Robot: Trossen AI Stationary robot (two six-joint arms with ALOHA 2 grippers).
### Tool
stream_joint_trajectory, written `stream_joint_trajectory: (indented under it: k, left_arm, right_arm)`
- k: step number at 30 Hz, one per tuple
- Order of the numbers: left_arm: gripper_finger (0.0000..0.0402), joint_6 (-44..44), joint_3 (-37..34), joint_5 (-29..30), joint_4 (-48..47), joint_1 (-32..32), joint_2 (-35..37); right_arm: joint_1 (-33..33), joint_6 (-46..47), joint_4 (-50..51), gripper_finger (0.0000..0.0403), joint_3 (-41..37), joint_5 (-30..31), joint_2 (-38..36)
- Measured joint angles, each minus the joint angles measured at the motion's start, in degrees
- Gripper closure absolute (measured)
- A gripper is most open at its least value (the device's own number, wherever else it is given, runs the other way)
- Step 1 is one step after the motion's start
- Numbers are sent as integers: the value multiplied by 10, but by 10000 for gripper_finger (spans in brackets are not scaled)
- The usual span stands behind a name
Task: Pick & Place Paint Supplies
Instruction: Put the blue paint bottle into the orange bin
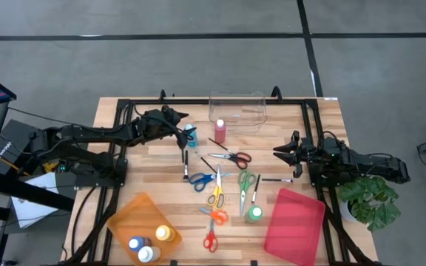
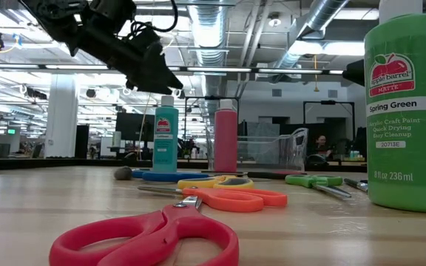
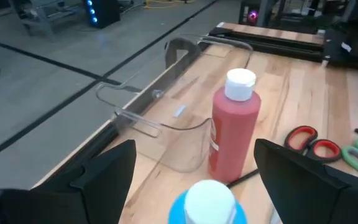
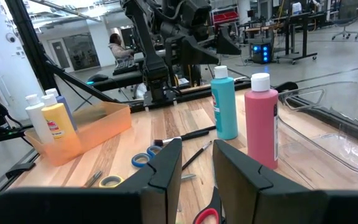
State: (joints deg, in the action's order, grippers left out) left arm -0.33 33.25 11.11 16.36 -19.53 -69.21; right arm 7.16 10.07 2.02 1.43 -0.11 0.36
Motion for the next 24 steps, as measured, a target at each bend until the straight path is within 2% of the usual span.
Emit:
stream_joint_trajectory:
  k: [7, 13, 24]
  left_arm:
    - [78, 3, -72, 0, 86, 0, 0]
    - [82, 15, -88, 0, 119, 0, 0]
    - [156, 15, -88, -11, 117, 0, 0]
  right_arm:
    - [0, 0, 0, 314, 0, -1, 0]
    - [0, 0, 0, 314, 0, -1, 0]
    - [0, 0, 0, 314, 0, -1, 0]
